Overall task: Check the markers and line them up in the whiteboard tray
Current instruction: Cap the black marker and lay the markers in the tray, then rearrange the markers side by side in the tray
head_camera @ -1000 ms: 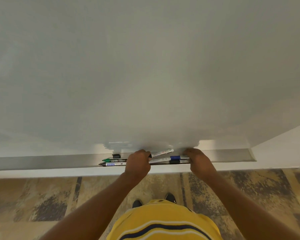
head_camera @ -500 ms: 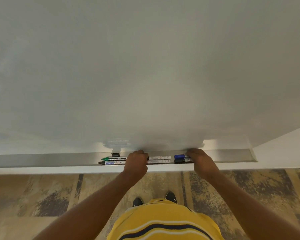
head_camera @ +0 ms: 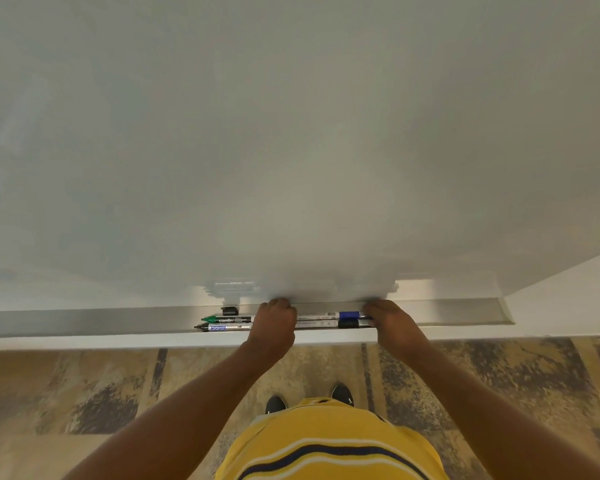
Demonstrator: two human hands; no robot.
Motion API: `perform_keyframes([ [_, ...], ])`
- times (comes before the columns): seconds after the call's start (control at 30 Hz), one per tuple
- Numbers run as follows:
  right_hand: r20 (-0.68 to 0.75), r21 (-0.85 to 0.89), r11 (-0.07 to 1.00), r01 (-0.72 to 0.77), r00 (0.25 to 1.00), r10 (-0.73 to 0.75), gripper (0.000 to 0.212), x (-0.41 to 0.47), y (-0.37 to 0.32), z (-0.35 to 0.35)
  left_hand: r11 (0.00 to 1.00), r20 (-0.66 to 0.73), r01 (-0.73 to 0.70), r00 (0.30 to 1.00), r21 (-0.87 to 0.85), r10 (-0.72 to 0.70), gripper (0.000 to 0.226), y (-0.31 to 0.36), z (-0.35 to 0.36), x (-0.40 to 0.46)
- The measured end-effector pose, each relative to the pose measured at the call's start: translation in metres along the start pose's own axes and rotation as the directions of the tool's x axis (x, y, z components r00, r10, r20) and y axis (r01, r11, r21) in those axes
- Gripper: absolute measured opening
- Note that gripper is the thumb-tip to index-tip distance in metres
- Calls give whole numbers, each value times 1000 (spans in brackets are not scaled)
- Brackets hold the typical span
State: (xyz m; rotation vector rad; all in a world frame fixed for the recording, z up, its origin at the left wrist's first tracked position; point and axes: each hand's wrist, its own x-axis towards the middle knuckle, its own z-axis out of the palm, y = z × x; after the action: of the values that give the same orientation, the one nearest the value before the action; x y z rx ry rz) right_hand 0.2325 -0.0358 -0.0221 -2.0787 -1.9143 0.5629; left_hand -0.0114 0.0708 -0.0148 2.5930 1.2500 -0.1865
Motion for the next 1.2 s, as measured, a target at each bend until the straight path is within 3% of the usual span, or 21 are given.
perform_keyframes([
  [0.2, 5, -9, 1000, -1, 1000, 1, 35, 1, -4, -2, 999, -18, -16, 1000, -50, 15, 15, -6, 0, -1],
  [0.33, -68, -4, 1000, -5, 998, 5, 40, 2, -13, -2, 994, -75, -50, 996, -97, 43, 17, -13, -1, -9],
  [0.53, -149, 49, 993, 108, 984, -100, 19, 15, -52, 4, 986, -184, -94, 981, -138, 68, 25, -33, 2, -34],
  [0.7, -153, 97, 982, 159, 978, -143, 26, 27, -99, 29, 976, -273, -12, 961, -219, -50, 26, -64, 0, -55],
  [0.97, -23, 132, 954, 268, 963, -268, 27, 56, -173, 71, 950, -254, 196, 932, -244, -257, 29, -127, -3, -84],
  [1.2, 68, -18, 944, 329, 943, -327, 31, 75, -214, 93, 917, -238, 259, 911, -304, -337, 25, -144, -4, -95],
])
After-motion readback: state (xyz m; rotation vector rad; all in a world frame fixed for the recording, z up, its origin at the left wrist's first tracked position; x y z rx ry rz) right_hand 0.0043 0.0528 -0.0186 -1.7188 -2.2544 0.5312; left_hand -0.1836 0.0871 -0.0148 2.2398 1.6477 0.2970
